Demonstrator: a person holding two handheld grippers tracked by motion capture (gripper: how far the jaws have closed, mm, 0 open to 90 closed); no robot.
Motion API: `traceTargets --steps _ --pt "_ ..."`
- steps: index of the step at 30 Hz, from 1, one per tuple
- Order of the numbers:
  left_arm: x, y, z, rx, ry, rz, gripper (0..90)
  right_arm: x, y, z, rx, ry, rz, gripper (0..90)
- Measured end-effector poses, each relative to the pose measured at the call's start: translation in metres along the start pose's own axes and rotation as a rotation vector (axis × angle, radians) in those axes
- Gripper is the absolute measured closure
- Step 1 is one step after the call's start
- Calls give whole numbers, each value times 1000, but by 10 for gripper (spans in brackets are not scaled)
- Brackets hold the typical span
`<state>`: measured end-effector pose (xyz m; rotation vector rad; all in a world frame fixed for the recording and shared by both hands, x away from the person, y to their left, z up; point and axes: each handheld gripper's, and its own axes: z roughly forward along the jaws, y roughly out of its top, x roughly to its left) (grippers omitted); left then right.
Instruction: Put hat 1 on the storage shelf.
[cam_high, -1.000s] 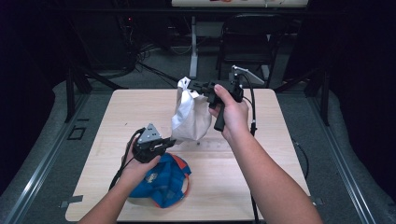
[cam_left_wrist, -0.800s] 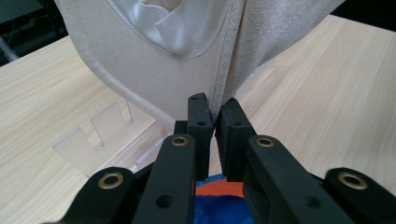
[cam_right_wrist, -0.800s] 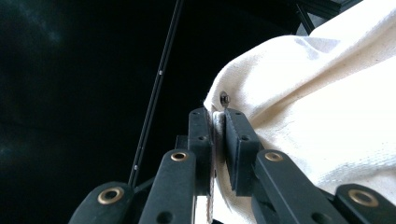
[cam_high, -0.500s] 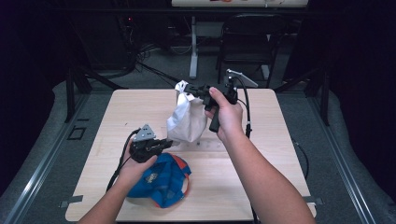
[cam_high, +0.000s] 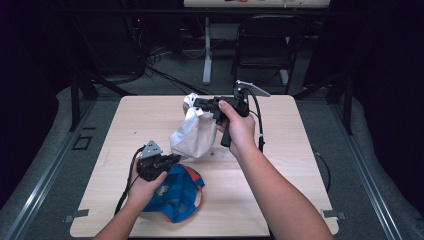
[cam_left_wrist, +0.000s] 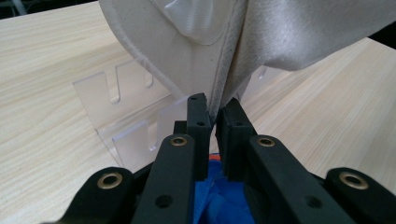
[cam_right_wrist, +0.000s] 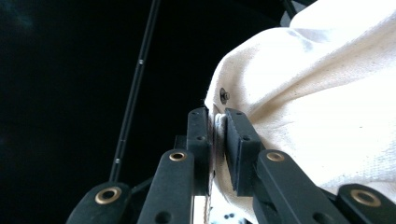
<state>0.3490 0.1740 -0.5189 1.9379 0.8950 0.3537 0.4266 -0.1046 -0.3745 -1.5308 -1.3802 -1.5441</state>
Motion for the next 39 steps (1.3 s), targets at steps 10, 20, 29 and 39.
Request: traceTargets --steps 10,20,29,39 --pt "2 -10 7 58 20 -5 849 -7 -8 -23 -52 -63 -128 704" --pt "-2 -9 10 78 52 6 837 -24 -31 -60 -98 -111 -247 625" --pt "-7 -10 -6 63 63 25 620 -45 -58 -73 -109 -219 -382 578" --pt "4 -27 -45 39 109 11 525 -67 -91 -82 -89 -356 -521 566"
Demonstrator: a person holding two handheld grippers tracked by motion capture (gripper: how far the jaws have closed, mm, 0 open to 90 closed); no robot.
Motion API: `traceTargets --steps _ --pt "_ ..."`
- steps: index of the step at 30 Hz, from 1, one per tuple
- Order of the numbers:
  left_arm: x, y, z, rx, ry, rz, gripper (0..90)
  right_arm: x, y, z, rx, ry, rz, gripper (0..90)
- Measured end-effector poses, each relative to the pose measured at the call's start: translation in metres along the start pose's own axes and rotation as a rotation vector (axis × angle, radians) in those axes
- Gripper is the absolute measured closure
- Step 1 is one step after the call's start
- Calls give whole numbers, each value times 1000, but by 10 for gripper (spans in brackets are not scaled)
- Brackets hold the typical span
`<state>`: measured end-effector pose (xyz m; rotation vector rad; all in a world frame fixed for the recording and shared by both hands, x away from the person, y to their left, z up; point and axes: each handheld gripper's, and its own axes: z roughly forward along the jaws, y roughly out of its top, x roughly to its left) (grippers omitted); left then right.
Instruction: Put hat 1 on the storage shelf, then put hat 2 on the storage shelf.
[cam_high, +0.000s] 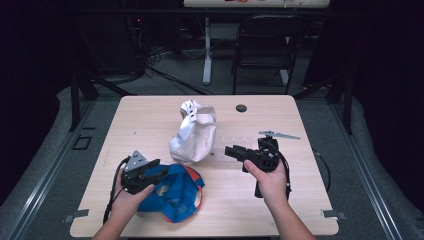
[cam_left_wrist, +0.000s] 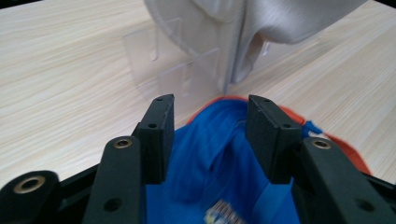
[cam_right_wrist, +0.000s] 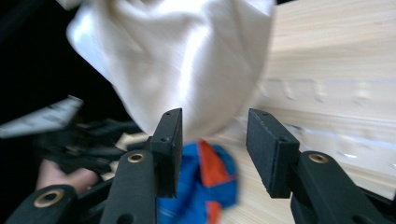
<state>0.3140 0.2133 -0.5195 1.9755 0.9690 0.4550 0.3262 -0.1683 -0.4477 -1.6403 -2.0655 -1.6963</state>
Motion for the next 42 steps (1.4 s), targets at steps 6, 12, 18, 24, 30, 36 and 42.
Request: traceTargets --steps 6,12,18,24,30,36,42 --pt "8 -19 -24 11 44 34 477 -23 -36 -4 18 -92 -27 564" --pt "18 -35 -36 0 87 6 459 -27 -54 -4 20 -103 -56 553" --pt "35 -57 -40 16 91 -112 535 -28 -69 1 42 -114 -87 544" --pt "48 -69 -43 22 96 -190 579 -37 -89 16 68 -102 -66 560" --pt "48 -72 -47 28 120 -207 618 -33 -98 20 104 -86 -107 565" --pt "50 -77 -48 41 122 -229 654 -31 -101 28 125 -87 -124 564" --pt "47 -76 -45 43 167 -213 672 -25 -104 41 161 -66 -141 558"
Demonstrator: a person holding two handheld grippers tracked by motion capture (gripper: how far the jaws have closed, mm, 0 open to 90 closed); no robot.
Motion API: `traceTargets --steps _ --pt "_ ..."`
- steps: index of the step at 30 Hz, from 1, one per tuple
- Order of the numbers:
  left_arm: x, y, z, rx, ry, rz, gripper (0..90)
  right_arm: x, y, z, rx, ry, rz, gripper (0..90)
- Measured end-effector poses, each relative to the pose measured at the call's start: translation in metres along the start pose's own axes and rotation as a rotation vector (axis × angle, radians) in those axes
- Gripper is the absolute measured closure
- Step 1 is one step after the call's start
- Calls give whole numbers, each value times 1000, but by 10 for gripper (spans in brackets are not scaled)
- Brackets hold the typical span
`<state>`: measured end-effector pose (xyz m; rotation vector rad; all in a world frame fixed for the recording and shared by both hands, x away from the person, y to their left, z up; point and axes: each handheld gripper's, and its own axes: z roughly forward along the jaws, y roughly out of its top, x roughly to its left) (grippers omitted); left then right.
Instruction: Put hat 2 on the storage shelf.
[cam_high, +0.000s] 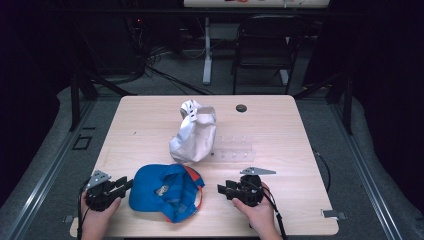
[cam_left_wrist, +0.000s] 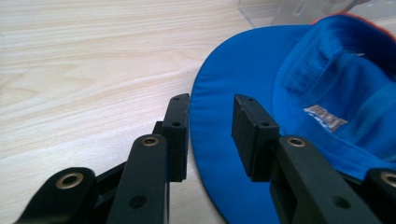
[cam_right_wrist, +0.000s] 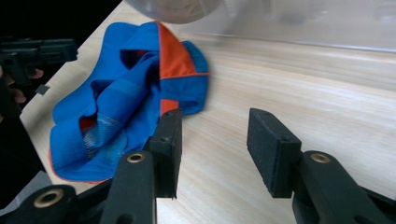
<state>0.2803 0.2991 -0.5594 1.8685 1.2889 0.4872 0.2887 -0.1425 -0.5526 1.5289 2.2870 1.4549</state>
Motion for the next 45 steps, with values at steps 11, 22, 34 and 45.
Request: traceTargets --steps 11,22,34,45 --pt "-6 2 -2 -11 -16 49 535 14 2 24 102 99 34 560" --pt "-1 1 -4 -1 -31 34 590 16 3 58 195 135 104 557" --pt "-2 0 -2 -17 -21 44 588 19 -2 71 245 231 142 573" --pt "-3 1 -1 4 -18 59 589 23 0 67 253 288 152 727"
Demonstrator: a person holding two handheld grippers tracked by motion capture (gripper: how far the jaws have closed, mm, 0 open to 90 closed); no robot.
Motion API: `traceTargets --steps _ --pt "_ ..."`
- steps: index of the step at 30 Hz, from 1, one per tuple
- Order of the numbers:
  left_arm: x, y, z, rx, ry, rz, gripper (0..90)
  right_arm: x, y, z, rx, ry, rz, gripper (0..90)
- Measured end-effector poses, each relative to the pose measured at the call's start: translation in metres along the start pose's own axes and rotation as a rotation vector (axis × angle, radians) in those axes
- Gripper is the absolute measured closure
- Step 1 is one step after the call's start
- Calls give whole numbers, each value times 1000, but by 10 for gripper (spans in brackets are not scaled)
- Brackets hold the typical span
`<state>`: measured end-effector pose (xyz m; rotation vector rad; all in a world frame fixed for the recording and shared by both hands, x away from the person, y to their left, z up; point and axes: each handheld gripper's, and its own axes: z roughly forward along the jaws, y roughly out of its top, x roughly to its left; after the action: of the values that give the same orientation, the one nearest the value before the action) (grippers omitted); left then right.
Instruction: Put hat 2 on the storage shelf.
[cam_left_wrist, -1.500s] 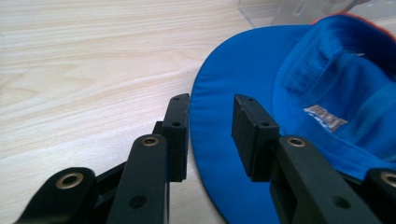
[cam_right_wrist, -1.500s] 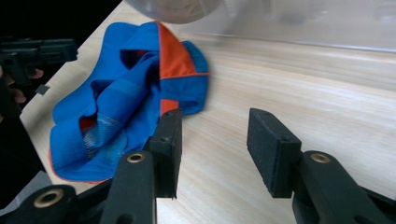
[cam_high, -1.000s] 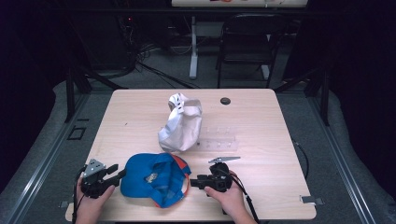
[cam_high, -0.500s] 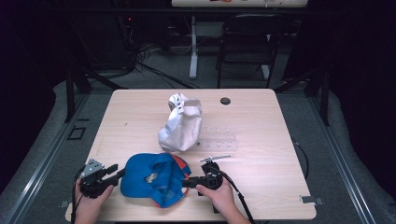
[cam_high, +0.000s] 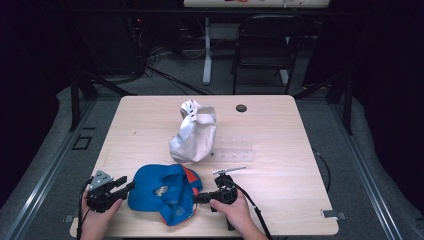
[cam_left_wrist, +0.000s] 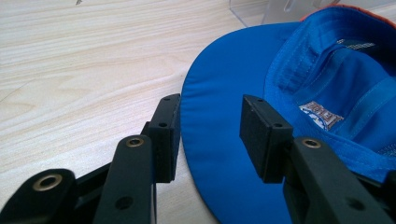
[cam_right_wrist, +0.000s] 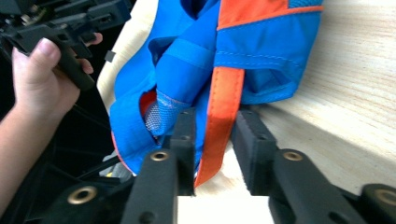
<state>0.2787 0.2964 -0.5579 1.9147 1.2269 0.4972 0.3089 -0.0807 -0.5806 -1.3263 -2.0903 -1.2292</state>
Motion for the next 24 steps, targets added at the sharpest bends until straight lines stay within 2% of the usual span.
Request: traceTargets --steps 5,9,10,12,15,16,17,18,20,21,23,24 --pt "0 0 1 0 -3 6 588 0 3 -3 -10 8 42 772" --pt "-1 0 1 0 -4 10 588 0 5 -7 -31 4 124 774" --pt "-1 0 1 0 -4 10 588 0 5 -7 -31 4 124 774" --pt "-1 0 2 -2 -5 11 588 0 7 -13 -15 14 157 775" --pt "-2 -1 3 -3 -5 14 588 -1 9 -17 -21 -1 176 778" --pt "-2 0 3 2 -9 19 589 -1 10 -18 -23 -19 182 779" --pt "-2 0 3 15 -11 26 591 -2 11 -18 -35 -29 218 780" --pt "-2 0 3 15 -11 26 592 -2 11 -18 -35 -29 218 780" --pt "-3 0 4 10 -12 29 593 -4 12 -18 -52 3 263 783" --pt "-4 0 5 15 -14 33 595 -6 13 -19 -43 5 261 783" --pt "-4 0 5 31 -13 41 598 -5 14 -18 -74 3 322 784" --pt "-4 0 5 31 -13 41 598 -8 15 -19 -73 17 307 785"
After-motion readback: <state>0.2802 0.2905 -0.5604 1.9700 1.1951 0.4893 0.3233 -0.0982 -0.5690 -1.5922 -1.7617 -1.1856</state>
